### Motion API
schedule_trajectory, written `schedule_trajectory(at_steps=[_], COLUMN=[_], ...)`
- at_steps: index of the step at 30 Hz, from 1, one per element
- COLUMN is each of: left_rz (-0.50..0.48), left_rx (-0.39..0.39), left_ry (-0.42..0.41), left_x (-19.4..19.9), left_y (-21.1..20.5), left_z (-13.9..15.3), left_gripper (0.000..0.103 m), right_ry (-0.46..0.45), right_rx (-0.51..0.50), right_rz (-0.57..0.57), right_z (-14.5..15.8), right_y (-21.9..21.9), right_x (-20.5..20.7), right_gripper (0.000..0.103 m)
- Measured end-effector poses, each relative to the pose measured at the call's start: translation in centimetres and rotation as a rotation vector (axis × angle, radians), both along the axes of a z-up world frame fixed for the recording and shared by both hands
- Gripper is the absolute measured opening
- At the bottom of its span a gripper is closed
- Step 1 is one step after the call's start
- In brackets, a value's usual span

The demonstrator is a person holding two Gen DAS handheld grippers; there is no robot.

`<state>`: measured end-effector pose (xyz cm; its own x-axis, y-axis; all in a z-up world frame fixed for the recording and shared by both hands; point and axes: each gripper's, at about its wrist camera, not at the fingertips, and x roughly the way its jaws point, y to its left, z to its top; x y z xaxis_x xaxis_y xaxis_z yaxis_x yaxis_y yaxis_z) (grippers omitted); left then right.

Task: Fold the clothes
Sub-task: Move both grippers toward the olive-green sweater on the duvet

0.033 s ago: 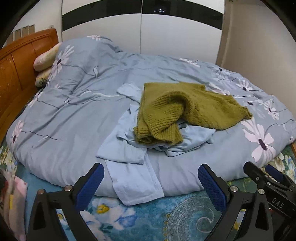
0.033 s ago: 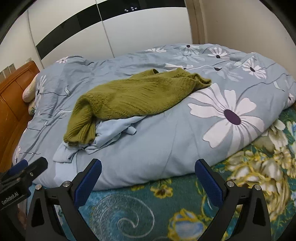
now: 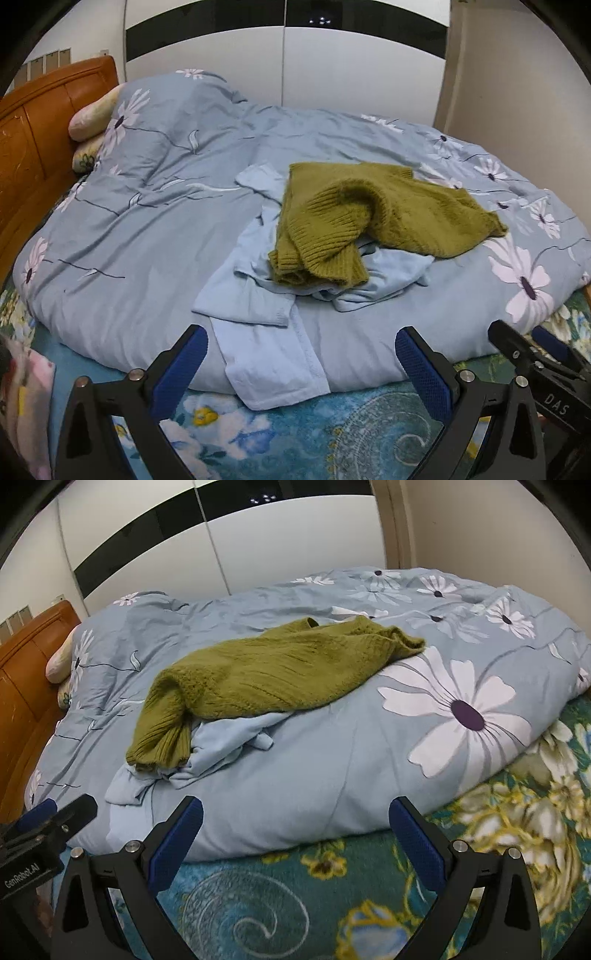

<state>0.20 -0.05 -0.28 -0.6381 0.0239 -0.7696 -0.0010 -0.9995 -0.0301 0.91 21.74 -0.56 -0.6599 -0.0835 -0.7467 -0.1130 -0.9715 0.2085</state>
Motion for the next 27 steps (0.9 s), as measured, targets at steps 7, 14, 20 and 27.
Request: schedule_trajectory(at_steps=[7, 14, 20, 27], left_rz=[-0.019, 0.025, 0.059, 0.111], left_rx=[-0.059, -0.136, -0.141, -0.083], left_ry=[0.071, 0.051, 0.062, 0.035], left_x=[0.9, -1.0, -1.6, -2.5], left_y=[-0.2, 2.1, 3.3, 3.8], left_z=[-1.6, -3.8, -4.7, -6.0], left_gripper=[0.103, 0.103, 0.103, 0.103], right_ry=[0.038, 0.092, 0.077, 0.06], right_rx=[0.067, 0.026, -0.035, -0.028], right_rz=[0.053, 0.063, 0.064, 0.059], right_z=[-1.2, -3.5, -4.8, -5.5], right_y=[-0.7, -0.6, 0.2, 0.7], right_x=[-1.5, -2.2, -2.6, -2.9], right_gripper=[0.101, 0.101, 0.101, 0.101])
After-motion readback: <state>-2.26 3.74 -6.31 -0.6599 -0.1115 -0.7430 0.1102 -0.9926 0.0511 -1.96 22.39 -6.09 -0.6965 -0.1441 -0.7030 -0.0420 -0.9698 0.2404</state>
